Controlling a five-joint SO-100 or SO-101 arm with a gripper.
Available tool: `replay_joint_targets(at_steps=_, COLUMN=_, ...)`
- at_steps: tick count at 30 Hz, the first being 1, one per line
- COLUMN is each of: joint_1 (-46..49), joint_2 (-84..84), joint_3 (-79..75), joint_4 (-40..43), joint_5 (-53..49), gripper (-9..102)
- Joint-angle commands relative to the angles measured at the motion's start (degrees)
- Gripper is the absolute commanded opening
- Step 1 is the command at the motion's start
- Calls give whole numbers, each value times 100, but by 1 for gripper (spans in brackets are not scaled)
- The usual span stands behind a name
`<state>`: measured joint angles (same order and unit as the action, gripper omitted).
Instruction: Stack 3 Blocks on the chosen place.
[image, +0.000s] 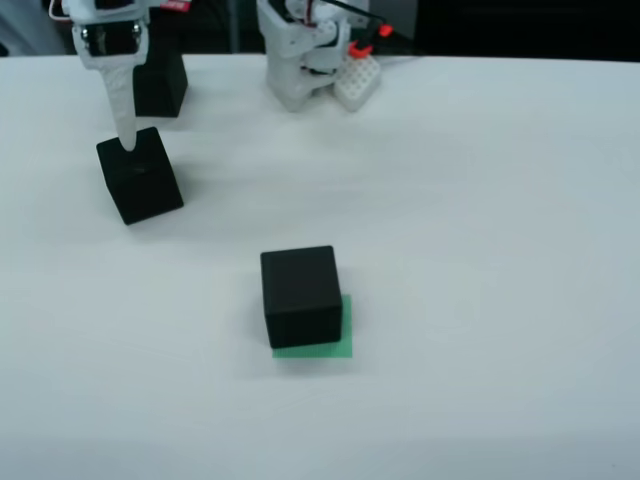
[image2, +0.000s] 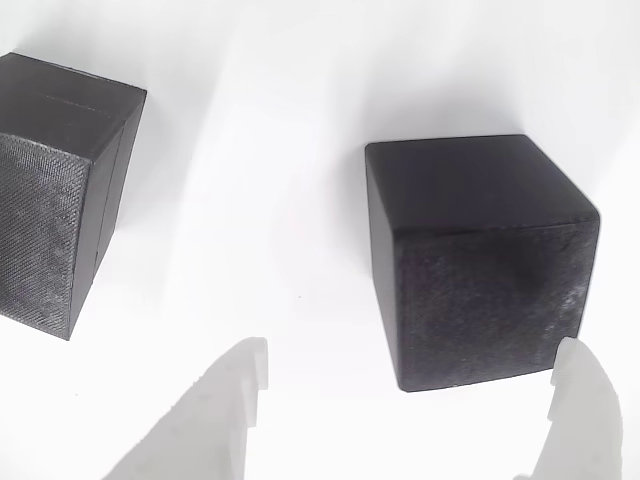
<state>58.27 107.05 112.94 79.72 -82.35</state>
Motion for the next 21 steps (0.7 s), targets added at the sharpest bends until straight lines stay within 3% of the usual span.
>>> replay_joint_targets(at_steps=1, joint_1=-149, joint_2=-352, joint_3=-378, joint_4=-141, joint_5=-44, gripper=35)
replay_joint_targets(at_steps=11, joint_1=-712, joint_2=-624, joint_3=-475, joint_4=-9, joint_5=62, gripper=35)
replay_joint_targets(at_steps=21, joint_1=-817, joint_2=-1301, joint_3=-396, joint_4=-501, joint_5=105, gripper=34)
